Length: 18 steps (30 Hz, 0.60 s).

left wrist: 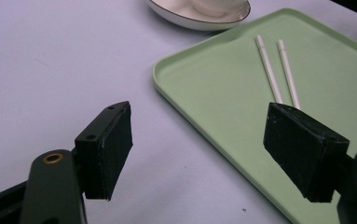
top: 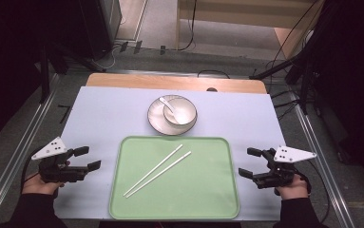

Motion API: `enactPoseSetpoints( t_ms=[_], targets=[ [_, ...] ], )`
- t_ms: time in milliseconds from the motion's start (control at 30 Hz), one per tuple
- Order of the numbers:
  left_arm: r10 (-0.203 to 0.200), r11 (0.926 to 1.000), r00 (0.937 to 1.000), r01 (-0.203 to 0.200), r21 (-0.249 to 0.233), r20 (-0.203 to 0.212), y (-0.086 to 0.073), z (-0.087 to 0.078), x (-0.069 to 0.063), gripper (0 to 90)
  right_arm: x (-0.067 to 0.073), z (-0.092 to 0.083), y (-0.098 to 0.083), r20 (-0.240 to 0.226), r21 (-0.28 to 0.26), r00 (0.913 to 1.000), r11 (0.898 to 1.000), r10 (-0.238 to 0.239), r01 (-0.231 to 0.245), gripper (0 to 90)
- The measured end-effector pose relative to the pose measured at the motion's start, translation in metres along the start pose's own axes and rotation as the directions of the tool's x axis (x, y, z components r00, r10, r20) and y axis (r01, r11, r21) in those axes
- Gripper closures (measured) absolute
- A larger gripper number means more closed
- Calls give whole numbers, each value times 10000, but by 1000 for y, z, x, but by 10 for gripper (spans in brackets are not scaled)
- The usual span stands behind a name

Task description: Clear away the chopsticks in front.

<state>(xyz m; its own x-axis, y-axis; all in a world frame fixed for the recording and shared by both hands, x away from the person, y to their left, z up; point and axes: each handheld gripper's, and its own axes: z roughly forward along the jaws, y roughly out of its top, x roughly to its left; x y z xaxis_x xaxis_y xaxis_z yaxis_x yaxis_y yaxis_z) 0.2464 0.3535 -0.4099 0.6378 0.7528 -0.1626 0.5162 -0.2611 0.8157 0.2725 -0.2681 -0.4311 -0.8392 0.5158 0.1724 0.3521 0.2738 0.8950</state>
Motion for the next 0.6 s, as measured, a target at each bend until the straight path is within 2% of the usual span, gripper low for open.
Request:
enactPoseSetpoints(
  t_ms=[367,600],
  targets=[
    [172,9999,9998,-172,-11,25,-1,0,0,242,0,0,0,3,28,10000,10000,-28,28,159],
    [69,9996,10000,-68,280,-19,-1,3,0,229,0,1,0,-13,74,10000,10000,-20,20,159]
  ],
)
